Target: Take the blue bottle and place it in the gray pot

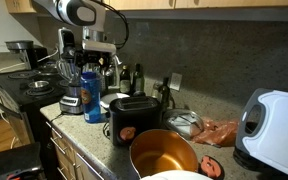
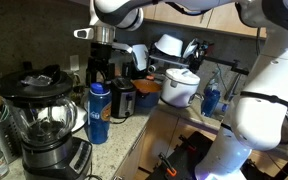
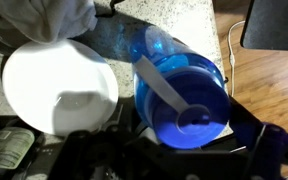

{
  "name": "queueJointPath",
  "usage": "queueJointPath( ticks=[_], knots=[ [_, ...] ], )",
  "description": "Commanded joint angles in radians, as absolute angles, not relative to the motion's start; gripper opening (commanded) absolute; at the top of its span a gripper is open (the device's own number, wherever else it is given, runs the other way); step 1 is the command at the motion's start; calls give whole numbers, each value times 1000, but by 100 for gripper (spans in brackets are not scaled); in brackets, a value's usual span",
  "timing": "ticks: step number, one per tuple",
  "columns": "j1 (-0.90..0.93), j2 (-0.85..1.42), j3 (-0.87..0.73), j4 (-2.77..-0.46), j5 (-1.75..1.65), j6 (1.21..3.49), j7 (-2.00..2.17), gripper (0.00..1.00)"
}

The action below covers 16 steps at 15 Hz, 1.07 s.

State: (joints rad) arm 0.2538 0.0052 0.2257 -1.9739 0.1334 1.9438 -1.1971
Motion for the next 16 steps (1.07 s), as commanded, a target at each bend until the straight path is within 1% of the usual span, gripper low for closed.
queueJointPath(
  ticks=[1,16],
  knots=[
    [247,3,231,-1967,149,1935,-1217,100],
    [241,-29,225,-2011,164,1934,-1222,100]
  ],
)
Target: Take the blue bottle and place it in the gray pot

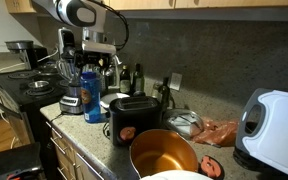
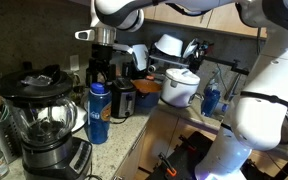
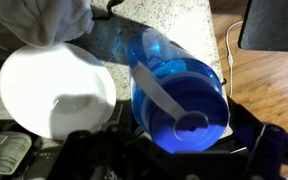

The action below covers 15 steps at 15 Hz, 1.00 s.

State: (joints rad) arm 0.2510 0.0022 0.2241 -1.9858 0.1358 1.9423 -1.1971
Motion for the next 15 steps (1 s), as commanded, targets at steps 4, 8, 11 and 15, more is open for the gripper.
queueJointPath(
  ticks=[4,8,11,15],
  knots=[
    [241,-26,225,-2011,166,1938,-1221,66],
    [240,-24,225,-2012,175,1939,-1222,51],
    [236,-28,222,-2010,178,1937,-1220,51],
    [215,-49,200,-1995,172,1922,-1161,51]
  ],
)
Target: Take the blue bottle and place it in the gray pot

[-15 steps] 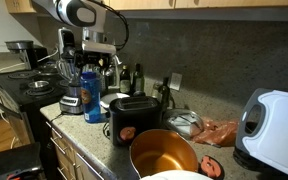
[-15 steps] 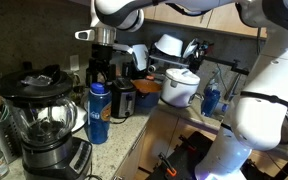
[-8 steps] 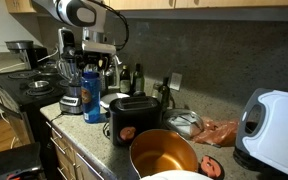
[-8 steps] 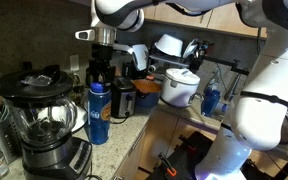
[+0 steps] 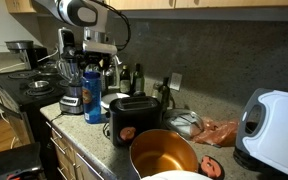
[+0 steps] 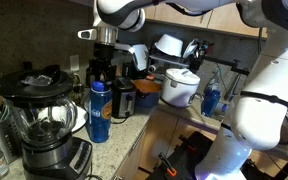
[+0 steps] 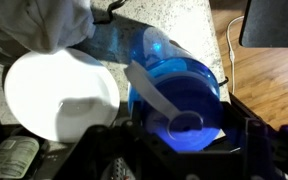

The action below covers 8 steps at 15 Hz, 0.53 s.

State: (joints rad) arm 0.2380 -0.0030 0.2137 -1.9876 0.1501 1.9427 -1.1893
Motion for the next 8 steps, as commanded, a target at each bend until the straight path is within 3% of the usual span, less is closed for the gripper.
queueJointPath(
  ticks=[1,8],
  knots=[
    [206,-56,191,-1989,171,1918,-1135,51],
    [164,-109,136,-1917,177,1895,-985,51]
  ],
)
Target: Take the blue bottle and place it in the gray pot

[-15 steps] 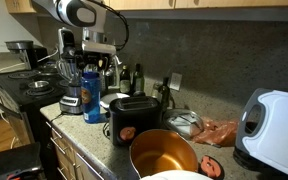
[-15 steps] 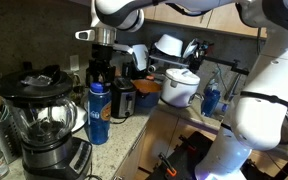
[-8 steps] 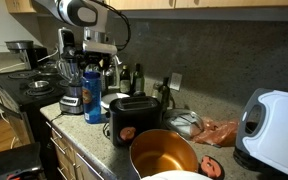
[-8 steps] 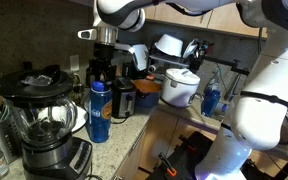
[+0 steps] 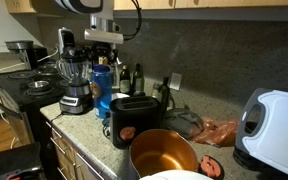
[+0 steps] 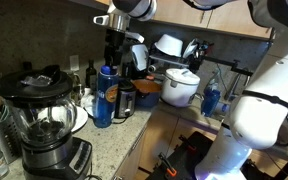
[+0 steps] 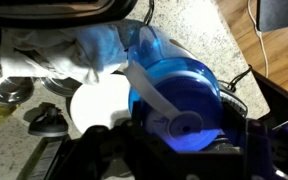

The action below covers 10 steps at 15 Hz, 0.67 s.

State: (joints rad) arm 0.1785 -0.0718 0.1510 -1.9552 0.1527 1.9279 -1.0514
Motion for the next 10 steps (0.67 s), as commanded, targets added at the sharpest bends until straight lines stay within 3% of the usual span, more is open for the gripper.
queueJointPath(
  ticks=[1,10],
  knots=[
    [160,-114,128,-1902,179,1893,-960,51],
    [121,-98,64,-1697,186,1864,-758,51]
  ],
)
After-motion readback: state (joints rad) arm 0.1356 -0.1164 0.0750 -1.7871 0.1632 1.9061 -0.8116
